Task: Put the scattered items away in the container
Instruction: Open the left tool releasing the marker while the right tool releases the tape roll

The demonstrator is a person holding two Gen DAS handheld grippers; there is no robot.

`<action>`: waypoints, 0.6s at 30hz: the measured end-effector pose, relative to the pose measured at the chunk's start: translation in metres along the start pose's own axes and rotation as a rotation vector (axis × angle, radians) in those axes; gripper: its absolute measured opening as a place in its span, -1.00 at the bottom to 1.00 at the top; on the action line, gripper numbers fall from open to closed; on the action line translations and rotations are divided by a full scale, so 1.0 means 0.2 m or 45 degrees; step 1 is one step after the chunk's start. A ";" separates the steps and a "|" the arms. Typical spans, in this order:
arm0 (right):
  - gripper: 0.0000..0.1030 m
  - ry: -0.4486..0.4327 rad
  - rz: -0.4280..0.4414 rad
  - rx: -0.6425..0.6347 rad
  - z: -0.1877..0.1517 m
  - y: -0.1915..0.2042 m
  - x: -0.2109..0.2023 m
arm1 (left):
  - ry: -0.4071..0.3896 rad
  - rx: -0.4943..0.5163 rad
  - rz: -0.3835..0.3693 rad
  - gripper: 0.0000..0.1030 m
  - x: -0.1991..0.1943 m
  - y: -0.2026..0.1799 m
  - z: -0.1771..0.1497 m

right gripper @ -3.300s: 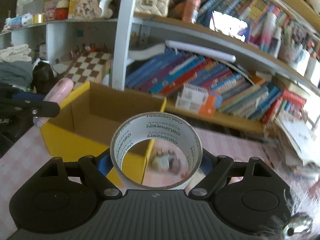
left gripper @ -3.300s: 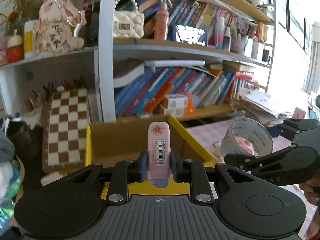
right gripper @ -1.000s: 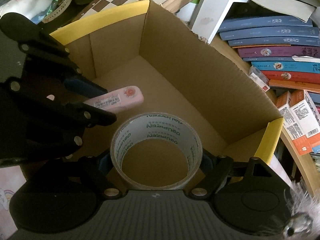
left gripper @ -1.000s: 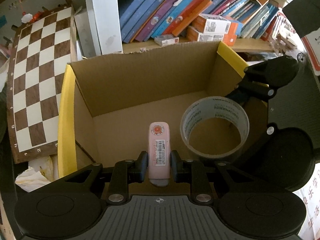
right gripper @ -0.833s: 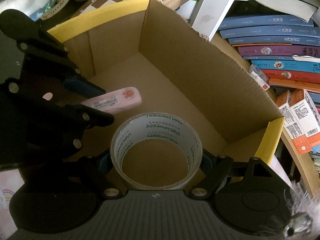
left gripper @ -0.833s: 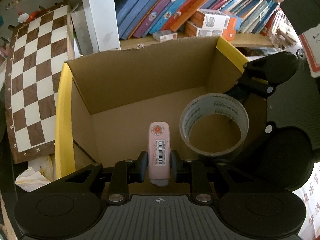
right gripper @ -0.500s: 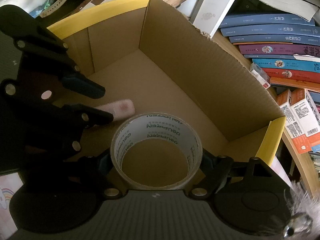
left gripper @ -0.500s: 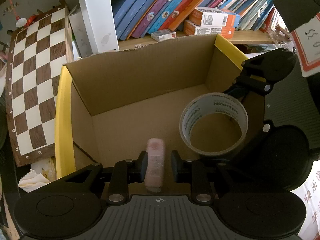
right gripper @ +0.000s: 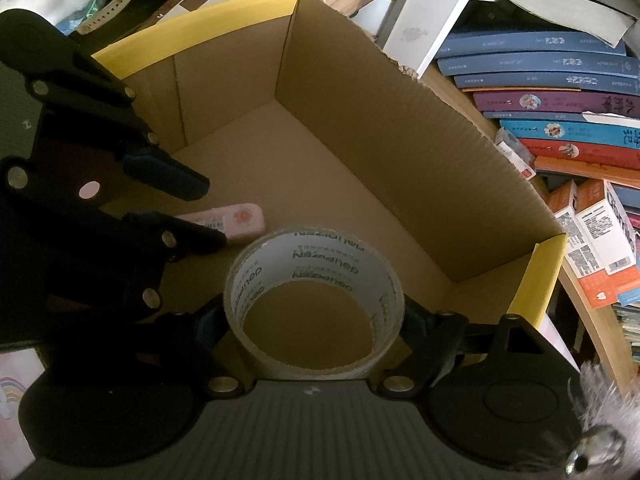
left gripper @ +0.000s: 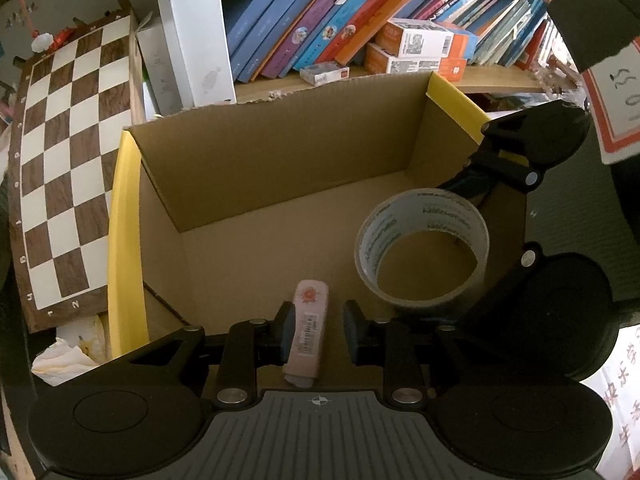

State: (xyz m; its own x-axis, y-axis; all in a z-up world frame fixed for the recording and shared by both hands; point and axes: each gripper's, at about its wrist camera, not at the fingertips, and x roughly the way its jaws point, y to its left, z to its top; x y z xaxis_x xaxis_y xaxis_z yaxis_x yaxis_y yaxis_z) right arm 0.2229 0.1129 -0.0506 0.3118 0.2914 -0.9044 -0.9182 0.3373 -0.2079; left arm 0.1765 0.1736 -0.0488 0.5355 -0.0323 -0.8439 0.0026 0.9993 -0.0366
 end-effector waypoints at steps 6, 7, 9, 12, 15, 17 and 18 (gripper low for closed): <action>0.70 -0.001 -0.008 -0.003 0.00 0.00 0.00 | -0.012 -0.014 0.026 -0.36 -0.01 0.00 -0.01; 0.71 -0.005 -0.016 -0.005 0.00 0.01 0.00 | -0.019 -0.023 0.037 -0.33 -0.01 0.00 -0.01; 0.86 -0.009 -0.047 -0.003 0.00 0.01 0.00 | -0.034 -0.037 0.051 -0.27 -0.03 0.01 -0.02; 0.87 -0.020 -0.062 0.011 0.00 0.01 -0.01 | -0.061 -0.050 0.061 -0.23 -0.06 0.00 -0.02; 0.87 -0.038 -0.062 0.038 -0.01 -0.01 -0.02 | -0.091 -0.053 0.061 -0.14 -0.10 0.00 -0.02; 0.87 -0.054 -0.072 0.053 -0.01 -0.01 -0.04 | -0.111 -0.059 0.062 -0.12 -0.13 0.00 -0.02; 0.87 -0.065 -0.082 0.058 -0.02 -0.02 -0.06 | -0.124 -0.064 0.067 -0.07 -0.15 0.00 -0.02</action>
State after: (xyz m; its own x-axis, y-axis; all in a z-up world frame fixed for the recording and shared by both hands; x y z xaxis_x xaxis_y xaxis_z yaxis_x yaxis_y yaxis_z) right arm 0.2211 0.1051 -0.0404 0.3833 0.3128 -0.8691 -0.8841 0.3966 -0.2472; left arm 0.1567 0.1742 -0.0268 0.6132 0.0246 -0.7896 -0.0689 0.9974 -0.0225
